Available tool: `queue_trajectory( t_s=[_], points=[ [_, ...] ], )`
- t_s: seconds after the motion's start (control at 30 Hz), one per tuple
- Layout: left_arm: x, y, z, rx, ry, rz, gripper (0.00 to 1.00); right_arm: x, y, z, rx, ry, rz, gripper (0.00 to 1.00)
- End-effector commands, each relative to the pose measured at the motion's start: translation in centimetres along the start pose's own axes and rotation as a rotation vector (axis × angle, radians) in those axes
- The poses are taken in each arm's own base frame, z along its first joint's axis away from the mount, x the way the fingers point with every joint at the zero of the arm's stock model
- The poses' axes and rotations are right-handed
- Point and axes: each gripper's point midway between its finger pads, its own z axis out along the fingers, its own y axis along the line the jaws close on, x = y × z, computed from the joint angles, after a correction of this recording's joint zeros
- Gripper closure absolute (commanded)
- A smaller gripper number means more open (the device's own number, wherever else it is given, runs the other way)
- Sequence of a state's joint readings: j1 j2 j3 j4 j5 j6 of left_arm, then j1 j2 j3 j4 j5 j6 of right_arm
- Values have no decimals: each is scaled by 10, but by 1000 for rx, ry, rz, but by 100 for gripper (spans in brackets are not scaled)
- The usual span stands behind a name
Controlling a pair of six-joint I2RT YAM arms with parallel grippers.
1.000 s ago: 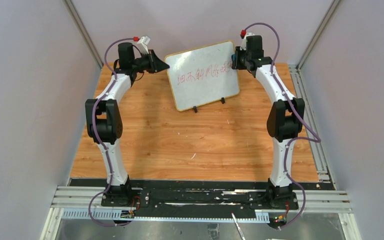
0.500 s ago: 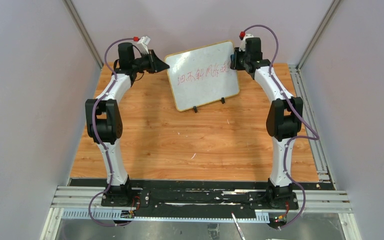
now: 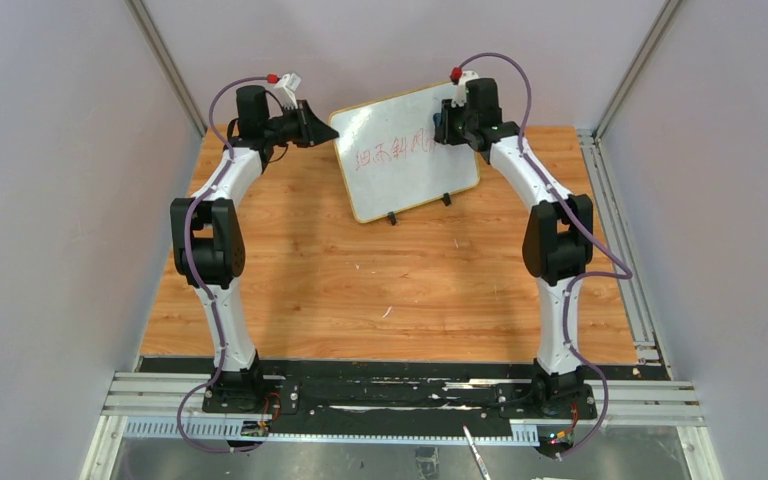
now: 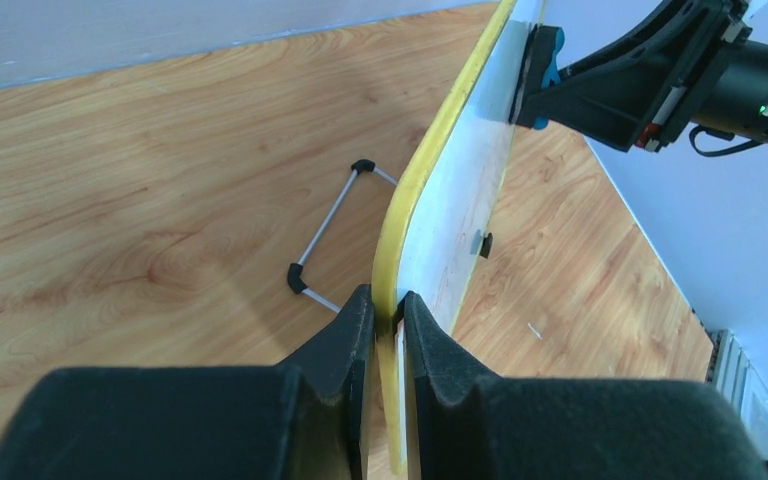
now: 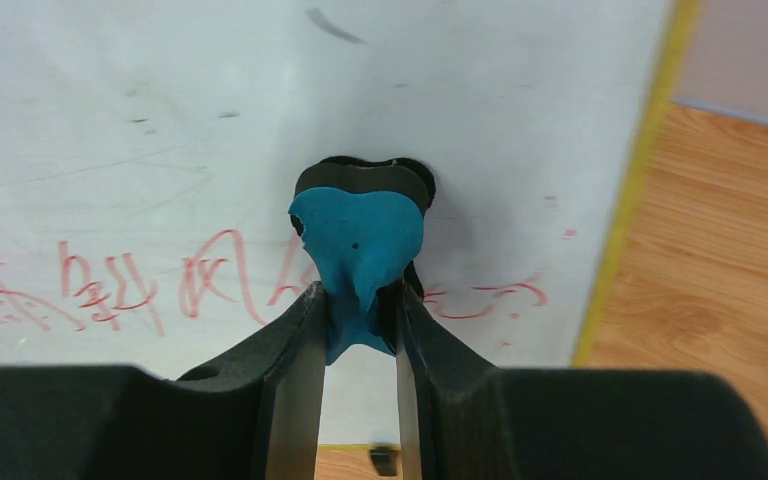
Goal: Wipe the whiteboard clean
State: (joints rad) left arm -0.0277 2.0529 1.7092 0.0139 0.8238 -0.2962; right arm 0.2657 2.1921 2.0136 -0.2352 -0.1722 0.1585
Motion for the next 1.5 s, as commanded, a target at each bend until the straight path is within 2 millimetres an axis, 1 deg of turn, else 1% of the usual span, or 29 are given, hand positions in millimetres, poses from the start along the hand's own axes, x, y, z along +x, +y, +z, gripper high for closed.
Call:
queue_trajectory(
  t_s=[0.0,0.07,0.13,0.27,0.43,0.57,0.7,0.8,0.93,1.1,1.2,1.3,1.47],
  points=[
    [6,9,4,-22,15,20,100,16,61,11,-146,19,-41,99],
    [6,8,4,-19,16,21,100,19,65,13,-144,23,-50,99],
    [6,8,4,-18,18,22,100,21,58,14,-120,29,-49,99],
    [7,7,3,-16,26,27,100,25,28,12,-70,43,-18,100],
    [10,7,2,-13,38,30,100,29,-16,7,-3,53,17,99],
    [12,8,2,-13,55,36,100,28,-44,4,38,51,34,99],
    [13,9,2,-12,66,40,100,24,-67,2,70,41,54,99],
    [13,8,1,-10,69,41,100,19,-79,2,83,31,64,99],
    [15,8,0,-12,77,45,100,12,-83,3,85,18,65,99],
    [18,10,0,-14,84,45,100,11,-75,4,51,15,80,99],
    [18,9,1,-12,83,41,100,11,-66,2,37,7,72,99],
    [18,10,1,-11,84,39,100,16,-56,2,16,18,67,100],
    [17,9,1,-11,82,41,100,17,-29,1,-29,14,40,99]
  ],
)
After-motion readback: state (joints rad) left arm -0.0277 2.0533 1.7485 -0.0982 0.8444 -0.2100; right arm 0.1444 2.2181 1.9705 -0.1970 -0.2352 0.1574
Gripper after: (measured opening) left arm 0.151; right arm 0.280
